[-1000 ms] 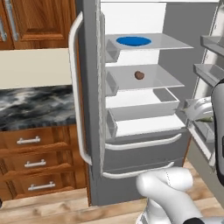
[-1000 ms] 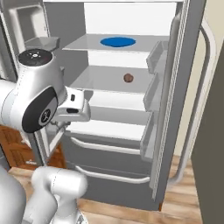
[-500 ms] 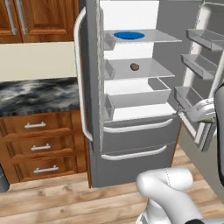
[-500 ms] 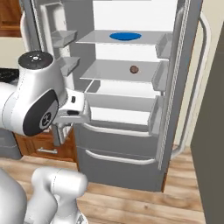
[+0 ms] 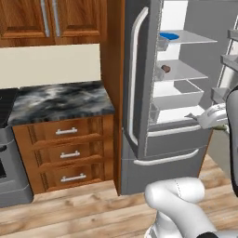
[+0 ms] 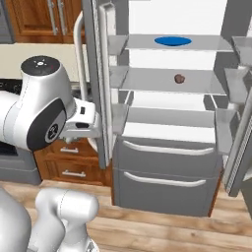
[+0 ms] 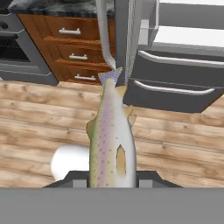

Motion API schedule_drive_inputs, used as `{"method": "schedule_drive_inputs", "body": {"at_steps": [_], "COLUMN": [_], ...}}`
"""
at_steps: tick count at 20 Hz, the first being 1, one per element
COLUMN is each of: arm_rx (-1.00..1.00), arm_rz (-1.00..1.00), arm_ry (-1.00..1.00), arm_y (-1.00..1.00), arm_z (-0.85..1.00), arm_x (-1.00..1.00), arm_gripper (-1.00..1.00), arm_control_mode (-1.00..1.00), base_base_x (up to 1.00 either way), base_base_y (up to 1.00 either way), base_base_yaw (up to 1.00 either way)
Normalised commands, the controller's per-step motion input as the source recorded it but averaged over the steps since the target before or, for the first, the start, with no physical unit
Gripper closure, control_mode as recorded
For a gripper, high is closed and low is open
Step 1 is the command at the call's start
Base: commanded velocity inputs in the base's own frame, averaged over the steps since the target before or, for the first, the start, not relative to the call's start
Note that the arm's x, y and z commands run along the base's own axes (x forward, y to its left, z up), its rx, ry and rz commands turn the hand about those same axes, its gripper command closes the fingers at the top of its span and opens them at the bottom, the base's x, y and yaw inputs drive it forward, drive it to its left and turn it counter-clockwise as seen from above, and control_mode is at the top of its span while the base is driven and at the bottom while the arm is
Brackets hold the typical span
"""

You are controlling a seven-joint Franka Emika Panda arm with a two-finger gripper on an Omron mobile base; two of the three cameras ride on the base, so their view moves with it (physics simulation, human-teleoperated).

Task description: Transport the fish from the fridge to the microwave and turn on the microwave.

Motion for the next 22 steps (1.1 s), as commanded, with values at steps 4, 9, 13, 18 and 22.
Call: {"method": "schedule_drive_inputs", "body": {"at_steps": [4, 9, 13, 18, 22], "arm_rx": [0.0, 0.0, 0.0, 0.0, 0.0], "arm_rz": [0.0, 0.0, 0.0, 0.0, 0.0], "arm_ry": [0.0, 0.0, 0.0, 0.0, 0.0], "arm_y": [0.0, 0.0, 0.0, 0.0, 0.0], "arm_z": [0.0, 0.0, 0.0, 0.0, 0.0], "arm_x": [0.0, 0.0, 0.0, 0.0, 0.0], "arm_gripper": [1.0, 1.0, 1.0, 1.0, 1.0], "arm_control_mode": [1.0, 1.0, 1.0, 1.0, 1.0], "base_base_x": [0.0, 0.05, 0.27, 0.43, 0.44], "base_base_y": [0.83, 0.83, 0.85, 0.85, 0.84], "base_base_yaw": [-0.13, -0.13, -0.07, -0.01, 0.04]}}
